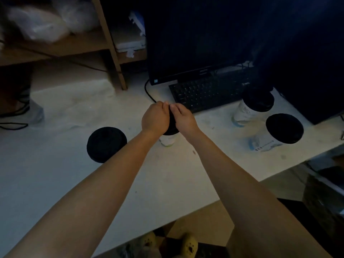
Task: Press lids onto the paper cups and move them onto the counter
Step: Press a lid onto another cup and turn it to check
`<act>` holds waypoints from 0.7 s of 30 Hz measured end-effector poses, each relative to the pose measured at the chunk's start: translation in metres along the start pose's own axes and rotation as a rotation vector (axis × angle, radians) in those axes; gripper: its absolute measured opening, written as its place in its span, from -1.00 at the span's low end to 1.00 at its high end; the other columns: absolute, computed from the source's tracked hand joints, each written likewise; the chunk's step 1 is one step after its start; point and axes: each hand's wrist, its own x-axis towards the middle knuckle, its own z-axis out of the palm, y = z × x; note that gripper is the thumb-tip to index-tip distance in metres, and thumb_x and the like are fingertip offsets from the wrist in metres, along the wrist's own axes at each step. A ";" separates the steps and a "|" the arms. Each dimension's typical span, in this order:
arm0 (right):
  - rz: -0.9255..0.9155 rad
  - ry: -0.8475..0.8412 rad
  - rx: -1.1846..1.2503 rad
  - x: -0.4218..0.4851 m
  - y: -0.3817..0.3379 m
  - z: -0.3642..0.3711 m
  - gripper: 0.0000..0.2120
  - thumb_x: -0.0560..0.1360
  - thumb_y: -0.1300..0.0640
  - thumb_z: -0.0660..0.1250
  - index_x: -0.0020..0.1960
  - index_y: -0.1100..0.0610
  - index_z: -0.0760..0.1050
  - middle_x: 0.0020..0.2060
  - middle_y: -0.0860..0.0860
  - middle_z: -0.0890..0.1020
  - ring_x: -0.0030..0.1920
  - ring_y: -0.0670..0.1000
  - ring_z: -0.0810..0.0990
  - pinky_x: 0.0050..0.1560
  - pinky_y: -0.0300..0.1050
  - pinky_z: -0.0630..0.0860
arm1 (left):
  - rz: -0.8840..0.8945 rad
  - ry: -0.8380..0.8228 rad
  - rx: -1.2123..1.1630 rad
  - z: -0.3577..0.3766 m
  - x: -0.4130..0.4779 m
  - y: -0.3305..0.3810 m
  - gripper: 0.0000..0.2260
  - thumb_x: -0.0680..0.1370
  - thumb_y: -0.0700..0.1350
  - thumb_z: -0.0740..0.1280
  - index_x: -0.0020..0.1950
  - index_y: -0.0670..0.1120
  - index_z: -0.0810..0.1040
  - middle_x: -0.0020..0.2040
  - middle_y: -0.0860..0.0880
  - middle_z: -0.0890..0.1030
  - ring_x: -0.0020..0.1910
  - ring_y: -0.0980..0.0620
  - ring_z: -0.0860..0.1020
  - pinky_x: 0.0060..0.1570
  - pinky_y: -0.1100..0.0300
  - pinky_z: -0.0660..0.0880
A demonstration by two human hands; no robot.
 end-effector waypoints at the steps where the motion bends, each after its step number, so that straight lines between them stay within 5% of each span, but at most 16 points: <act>1: -0.002 0.006 0.021 0.001 0.001 0.000 -0.73 0.62 0.13 0.12 0.06 0.27 0.53 -0.10 0.11 0.56 -0.04 0.03 0.51 0.07 -0.07 0.44 | 0.007 0.001 0.005 0.000 0.000 0.000 -0.57 0.66 0.01 -0.05 0.02 -0.23 0.51 0.01 -0.23 0.58 -0.06 -0.14 0.53 -0.18 0.15 0.28; 5: 0.003 0.027 0.098 -0.003 0.000 0.002 -0.80 0.61 0.16 0.14 -0.03 0.18 0.52 -0.13 0.09 0.55 -0.06 0.02 0.51 0.04 -0.07 0.43 | 0.038 -0.039 0.036 -0.006 0.000 0.004 -0.57 0.66 0.02 -0.07 0.05 -0.22 0.49 0.01 -0.23 0.57 -0.05 -0.14 0.52 -0.17 0.14 0.28; 10: 0.093 0.071 0.192 -0.017 -0.006 0.004 -0.69 0.63 0.11 0.07 0.19 0.27 0.47 0.07 0.14 0.55 0.10 0.08 0.51 0.12 -0.12 0.40 | 0.127 -0.240 0.083 -0.022 0.009 0.004 -0.61 0.66 0.04 -0.07 0.09 -0.17 0.45 0.03 -0.26 0.55 0.02 -0.21 0.52 -0.02 0.03 0.42; 14: 0.108 -0.053 0.222 -0.037 0.001 -0.005 -0.59 0.66 0.01 -0.06 0.41 0.13 0.31 0.28 0.01 0.43 0.25 -0.06 0.40 0.27 -0.21 0.29 | 0.169 -0.410 0.341 -0.041 0.015 0.008 -0.58 0.64 0.13 -0.13 0.38 0.06 0.32 0.32 -0.18 0.40 0.33 -0.18 0.32 0.29 -0.10 0.30; 18: 0.089 -0.191 0.402 -0.050 0.035 -0.021 -0.60 0.61 0.21 0.08 0.44 0.09 0.28 0.36 0.00 0.42 0.32 -0.07 0.39 0.34 -0.13 0.30 | 0.245 -0.419 0.443 -0.052 0.015 0.017 -0.58 0.65 0.09 -0.10 0.49 0.09 0.19 0.45 -0.12 0.30 0.45 -0.13 0.17 0.34 -0.10 0.25; 21: 0.024 -0.317 0.292 -0.047 0.054 -0.026 -0.37 0.41 0.37 0.20 0.47 0.16 0.21 0.42 0.07 0.35 0.36 -0.03 0.35 0.32 -0.11 0.28 | 0.258 -0.393 0.456 -0.044 0.012 0.024 -0.57 0.65 0.06 -0.08 0.51 0.06 0.15 0.49 -0.14 0.26 0.47 -0.14 0.18 0.37 -0.12 0.22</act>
